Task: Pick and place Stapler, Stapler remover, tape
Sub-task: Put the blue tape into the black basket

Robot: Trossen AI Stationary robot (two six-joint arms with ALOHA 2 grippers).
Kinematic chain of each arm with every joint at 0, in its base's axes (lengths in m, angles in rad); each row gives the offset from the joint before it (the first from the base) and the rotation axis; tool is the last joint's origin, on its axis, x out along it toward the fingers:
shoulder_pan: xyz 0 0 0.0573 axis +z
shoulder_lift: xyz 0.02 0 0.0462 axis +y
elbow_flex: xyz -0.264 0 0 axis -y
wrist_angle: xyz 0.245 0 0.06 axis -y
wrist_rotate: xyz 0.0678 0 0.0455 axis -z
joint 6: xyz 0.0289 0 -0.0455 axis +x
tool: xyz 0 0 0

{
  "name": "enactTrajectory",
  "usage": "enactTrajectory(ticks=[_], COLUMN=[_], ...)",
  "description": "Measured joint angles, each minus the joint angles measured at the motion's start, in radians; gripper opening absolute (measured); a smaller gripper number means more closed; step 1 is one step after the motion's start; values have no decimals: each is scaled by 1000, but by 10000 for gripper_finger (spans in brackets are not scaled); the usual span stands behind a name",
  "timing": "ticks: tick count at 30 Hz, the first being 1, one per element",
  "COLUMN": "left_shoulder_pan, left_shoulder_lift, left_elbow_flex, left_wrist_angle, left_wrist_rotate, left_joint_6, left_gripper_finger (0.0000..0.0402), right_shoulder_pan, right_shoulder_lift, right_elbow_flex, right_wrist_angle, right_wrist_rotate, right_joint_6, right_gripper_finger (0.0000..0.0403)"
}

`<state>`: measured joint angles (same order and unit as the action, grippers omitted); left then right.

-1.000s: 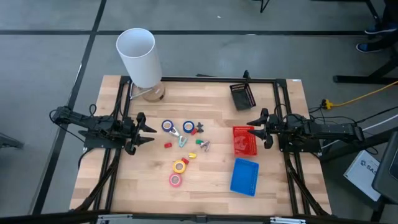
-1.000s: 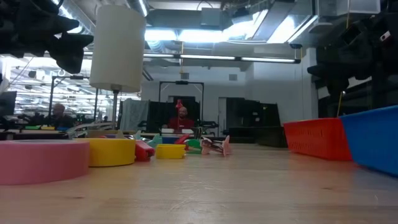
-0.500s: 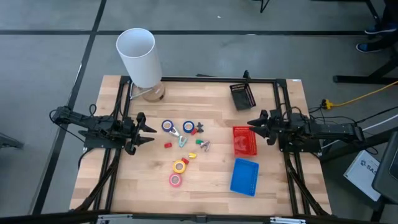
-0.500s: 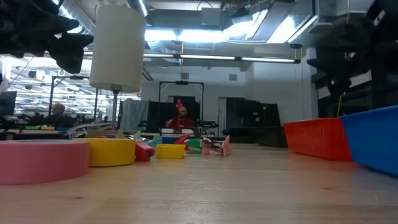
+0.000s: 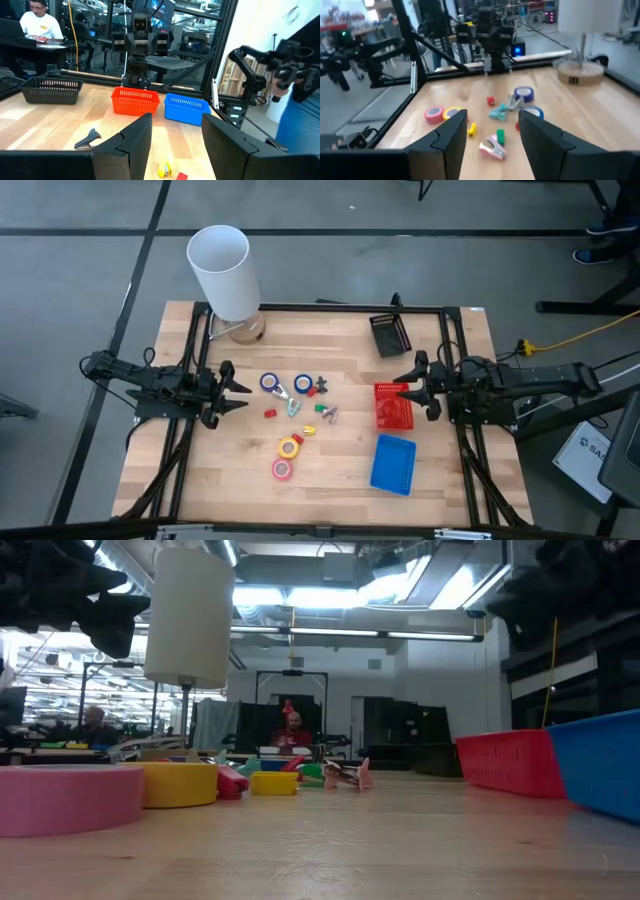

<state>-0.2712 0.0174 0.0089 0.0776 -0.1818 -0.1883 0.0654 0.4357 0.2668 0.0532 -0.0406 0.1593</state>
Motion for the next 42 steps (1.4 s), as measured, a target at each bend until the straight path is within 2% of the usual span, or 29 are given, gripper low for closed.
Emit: enactTrajectory(ticks=[8,13,17,19,23,28,35,40,42], left_shoulder_pan=[0,0,0,0,0,0,0,0,0], left_shoulder_lift=[0,0,0,0,0,0,0,0,0], left_elbow_flex=[0,0,0,0,0,0,0,0,0], left_wrist_angle=[0,0,0,0,0,0,0,0,0], left_wrist_rotate=[0,0,0,0,0,0,0,0,0], left_joint_6=[0,0,0,0,0,0,0,0,0], left_gripper_finger=[169,169,169,169,169,169,169,169,169], right_shoulder_pan=[108,165,207,235,298,388,511,591,615], right_shoulder_lift=[347,566,714,774,871,970,1057,1101,1116], right_elbow_flex=[360,548,692,755,862,946,959,959,959], right_wrist_angle=[-258,-224,-215,-215,-215,-219,-252,-340,-355], right_wrist_rotate=[-11,20,18,-20,-158,-170,-194,-80,-70], right_joint_6=[30,91,220,272,252,135,-20,-34,-56], right_gripper_finger=[181,181,181,181,181,181,181,181,181])
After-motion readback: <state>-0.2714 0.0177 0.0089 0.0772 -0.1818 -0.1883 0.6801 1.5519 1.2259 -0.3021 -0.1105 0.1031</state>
